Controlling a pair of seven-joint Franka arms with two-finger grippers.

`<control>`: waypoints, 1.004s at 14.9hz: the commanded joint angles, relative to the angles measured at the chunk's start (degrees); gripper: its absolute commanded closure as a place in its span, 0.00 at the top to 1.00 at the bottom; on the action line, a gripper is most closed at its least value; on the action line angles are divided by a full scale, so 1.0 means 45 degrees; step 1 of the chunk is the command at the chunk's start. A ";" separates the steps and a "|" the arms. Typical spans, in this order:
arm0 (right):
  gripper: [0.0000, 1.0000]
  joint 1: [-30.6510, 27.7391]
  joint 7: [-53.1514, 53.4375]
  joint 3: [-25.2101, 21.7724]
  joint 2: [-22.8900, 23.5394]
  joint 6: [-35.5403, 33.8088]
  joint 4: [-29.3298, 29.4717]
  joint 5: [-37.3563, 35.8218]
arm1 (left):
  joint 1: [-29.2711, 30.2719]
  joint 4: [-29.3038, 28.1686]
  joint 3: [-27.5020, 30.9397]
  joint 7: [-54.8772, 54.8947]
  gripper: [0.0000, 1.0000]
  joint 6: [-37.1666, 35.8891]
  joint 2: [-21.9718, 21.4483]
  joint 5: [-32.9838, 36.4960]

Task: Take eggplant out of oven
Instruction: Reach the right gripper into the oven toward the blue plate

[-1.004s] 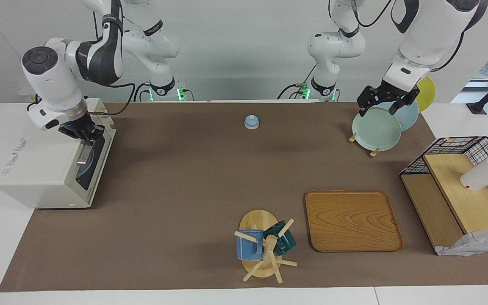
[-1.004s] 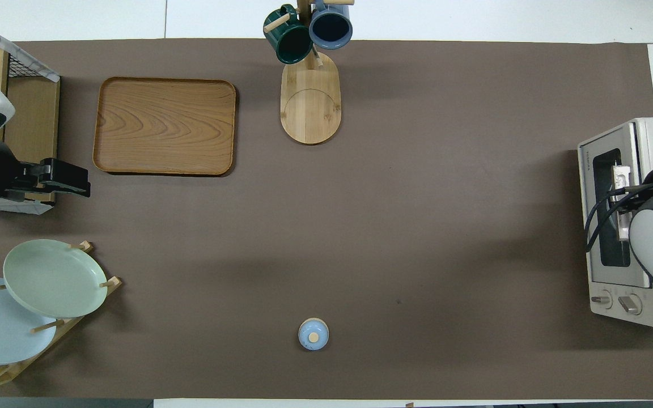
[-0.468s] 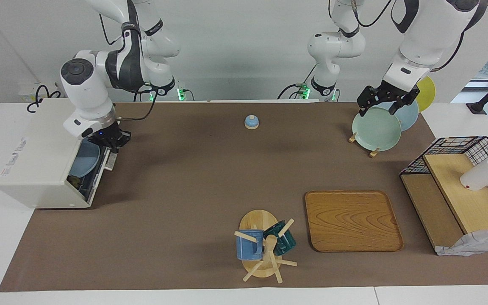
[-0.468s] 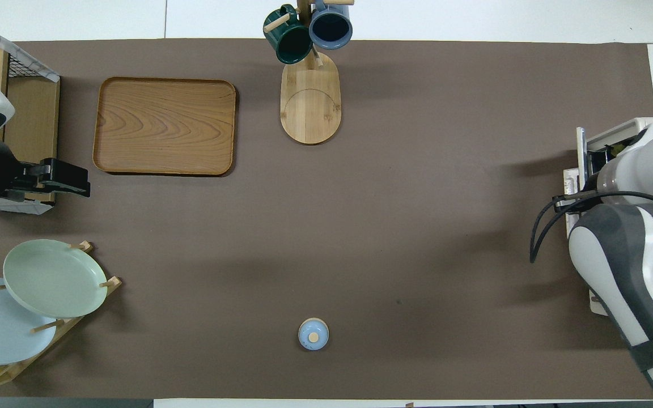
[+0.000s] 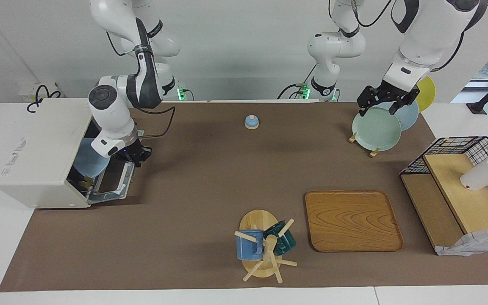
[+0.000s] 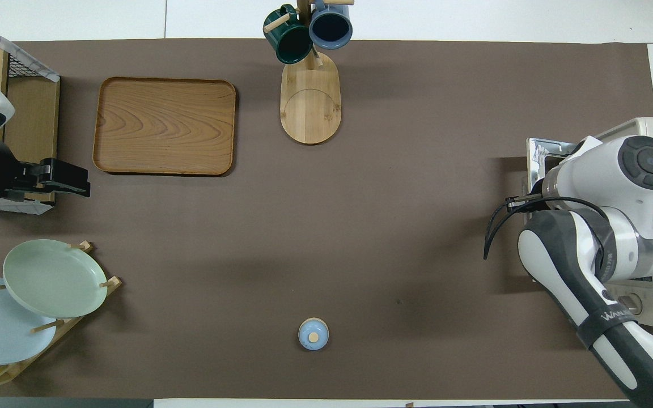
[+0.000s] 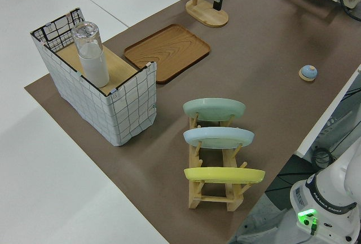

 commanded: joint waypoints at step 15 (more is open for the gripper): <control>0.00 0.0682 0.0727 -0.0223 0.1099 -0.0126 0.0746 0.0356 | 0.0154 -0.0003 -0.0115 0.0112 1.00 -0.0242 -0.0085 -0.0019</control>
